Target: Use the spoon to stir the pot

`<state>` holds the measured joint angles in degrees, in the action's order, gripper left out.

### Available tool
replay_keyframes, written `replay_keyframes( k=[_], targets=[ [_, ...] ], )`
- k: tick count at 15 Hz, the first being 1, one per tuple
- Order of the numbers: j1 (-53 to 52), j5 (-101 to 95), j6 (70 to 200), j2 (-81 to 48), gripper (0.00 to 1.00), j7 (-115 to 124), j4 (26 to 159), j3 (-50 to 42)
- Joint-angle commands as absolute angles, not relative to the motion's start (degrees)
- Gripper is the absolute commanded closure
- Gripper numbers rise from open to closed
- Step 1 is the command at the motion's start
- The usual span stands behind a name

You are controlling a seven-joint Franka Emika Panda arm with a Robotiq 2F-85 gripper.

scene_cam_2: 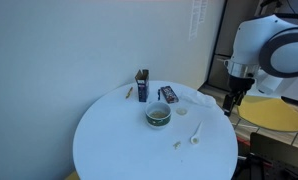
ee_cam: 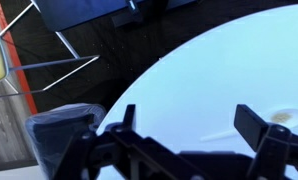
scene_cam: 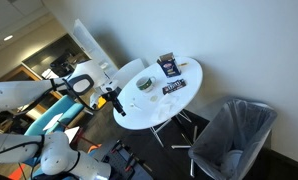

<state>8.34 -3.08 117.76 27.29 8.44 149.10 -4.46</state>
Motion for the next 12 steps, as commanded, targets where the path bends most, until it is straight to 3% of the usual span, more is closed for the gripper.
replay_keyframes(
  k=[1, 12],
  targets=[
    [8.3, 0.7, 121.6, 21.4, 0.00, 21.3, 146.1, -0.7],
    [8.5, 8.1, 120.5, 17.7, 0.00, 31.9, 144.8, -0.6]
  ],
)
